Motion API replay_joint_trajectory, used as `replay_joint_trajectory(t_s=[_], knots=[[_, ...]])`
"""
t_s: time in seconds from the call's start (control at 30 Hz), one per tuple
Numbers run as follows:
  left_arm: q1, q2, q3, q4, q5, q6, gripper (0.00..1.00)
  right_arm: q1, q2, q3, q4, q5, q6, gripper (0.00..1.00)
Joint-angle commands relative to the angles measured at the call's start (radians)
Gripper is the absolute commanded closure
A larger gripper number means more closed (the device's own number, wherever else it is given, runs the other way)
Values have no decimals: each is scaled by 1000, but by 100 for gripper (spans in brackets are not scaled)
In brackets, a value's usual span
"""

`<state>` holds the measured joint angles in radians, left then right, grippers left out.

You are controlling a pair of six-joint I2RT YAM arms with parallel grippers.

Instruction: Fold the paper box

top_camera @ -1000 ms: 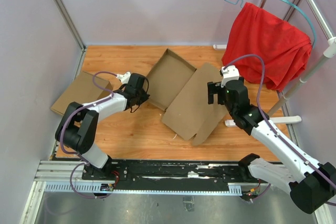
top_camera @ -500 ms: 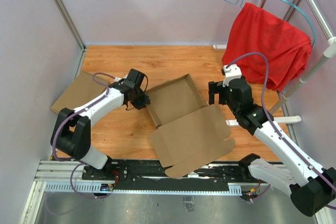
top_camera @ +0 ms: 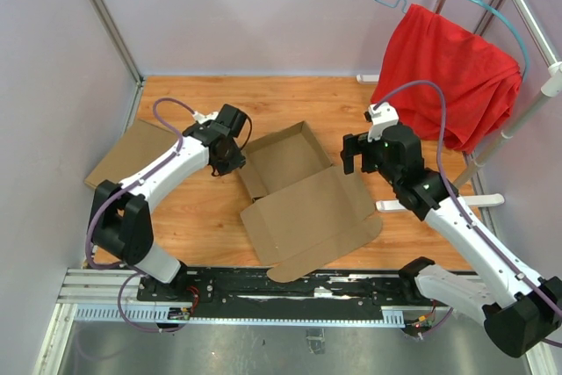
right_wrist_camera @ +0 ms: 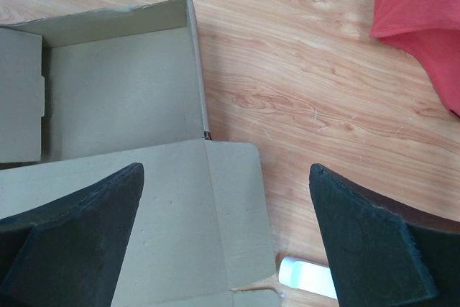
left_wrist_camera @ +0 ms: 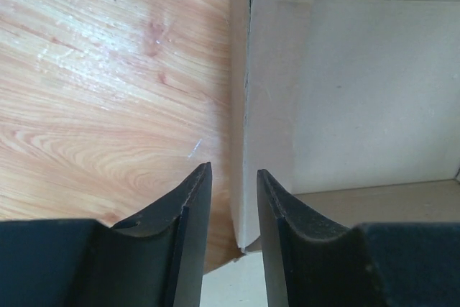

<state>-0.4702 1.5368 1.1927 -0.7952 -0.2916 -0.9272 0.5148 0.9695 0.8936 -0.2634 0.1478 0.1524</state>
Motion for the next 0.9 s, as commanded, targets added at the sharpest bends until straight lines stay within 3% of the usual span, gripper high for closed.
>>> replay_joint_trajectory(t_s=[0.0,0.1,0.17,0.23,0.27,0.3,0.37,0.53,0.67,0.87], knots=[[-4,-79,-29,28,-34,105,63,-12,7,34,-2,-56,-9,2],[-4,-203,-108,312,28,253,62,-24,-10,-6,89,-162,26,2],[-4,-293,-192,570,122,402,59,-34,-15,-37,123,-191,195,2],[-4,-356,-283,821,207,533,38,-46,-14,-56,129,-260,223,2],[-5,-362,-300,901,235,614,31,-55,-9,-61,147,-344,189,0],[-3,-347,-287,932,248,674,29,-56,-4,-61,157,-405,174,5],[0,-230,-156,862,245,772,29,-56,5,-64,154,-407,183,12],[8,124,176,612,309,905,30,-56,19,-61,139,-393,177,10],[7,270,259,598,397,991,31,-56,29,-40,112,-402,162,10],[4,318,207,707,495,1068,31,-56,23,-31,82,-389,144,10]])
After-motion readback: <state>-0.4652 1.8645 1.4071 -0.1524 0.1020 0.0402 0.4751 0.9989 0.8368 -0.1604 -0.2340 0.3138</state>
